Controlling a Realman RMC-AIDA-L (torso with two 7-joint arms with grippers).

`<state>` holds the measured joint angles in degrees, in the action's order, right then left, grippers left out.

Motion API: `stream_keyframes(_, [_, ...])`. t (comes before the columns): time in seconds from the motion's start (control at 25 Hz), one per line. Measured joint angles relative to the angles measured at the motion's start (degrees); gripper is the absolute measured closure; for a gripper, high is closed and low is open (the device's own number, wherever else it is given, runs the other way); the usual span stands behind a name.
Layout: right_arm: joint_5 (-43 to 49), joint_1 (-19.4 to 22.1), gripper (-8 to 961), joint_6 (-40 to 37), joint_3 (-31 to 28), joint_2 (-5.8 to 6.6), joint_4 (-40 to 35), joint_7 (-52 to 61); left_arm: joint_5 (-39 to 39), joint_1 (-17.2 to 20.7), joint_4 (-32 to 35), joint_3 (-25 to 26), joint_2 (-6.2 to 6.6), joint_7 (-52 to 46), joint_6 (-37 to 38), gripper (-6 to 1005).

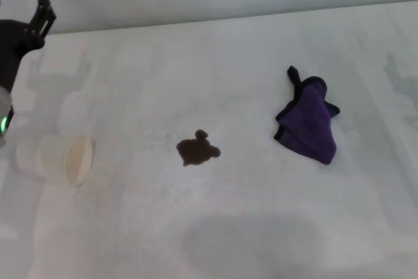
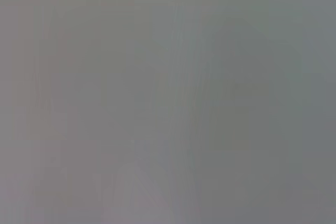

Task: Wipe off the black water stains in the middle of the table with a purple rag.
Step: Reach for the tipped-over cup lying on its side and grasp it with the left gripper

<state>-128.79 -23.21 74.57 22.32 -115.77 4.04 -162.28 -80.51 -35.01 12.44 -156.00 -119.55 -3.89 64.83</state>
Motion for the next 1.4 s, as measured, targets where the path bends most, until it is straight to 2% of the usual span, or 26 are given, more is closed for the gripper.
stream_keyframes(0.28, [0.5,1.4,118,2.0,0.4,-0.18,0.8,0.0,3.3,10.3,3.1,0.0,0.28,-0.4,9.3,123])
stream_keyframes(0.52, [0.6,1.2,118,3.5,0.6,-0.24,3.1,0.0,4.4,13.0,3.0,-0.1,0.39,-2.0,13.0,121])
stream_keyframes(0.72, [0.7,1.7,117,4.9,0.8,-0.25,4.9,0.0,6.3,12.7,1.8,-0.1,0.68,-8.0,13.6,121])
stream_keyframes(0.88, [0.7,2.8,117,6.3,1.2,-0.2,5.8,0.0,13.5,9.6,-2.9,-0.1,1.32,-16.5,13.3,122])
stream_keyframes(0.96, [0.7,3.0,117,6.5,1.3,-0.19,6.0,0.0,19.2,6.9,-6.9,-0.1,2.21,-24.9,13.5,122])
stream_keyframes(1.12, [0.7,3.1,117,6.6,1.3,-0.17,6.2,-0.1,32.2,0.0,-17.8,-0.9,5.21,-47.6,14.5,121])
stream_keyframes(1.16, [0.7,3.0,117,6.6,1.3,-0.16,6.2,-0.1,35.7,-2.1,-21.1,-2.8,6.11,-53.5,15.3,121])
stream_keyframes(1.28, [0.7,2.1,117,6.6,1.3,-0.16,6.2,-0.1,42.8,-6.4,-29.1,-6.8,7.6,-63.6,21.3,121])
stream_keyframes(1.4, [0.7,1.5,118,6.6,1.3,-0.2,6.2,-0.1,50.7,-10.3,-37.8,-7.2,7.96,-65.4,30.5,122])
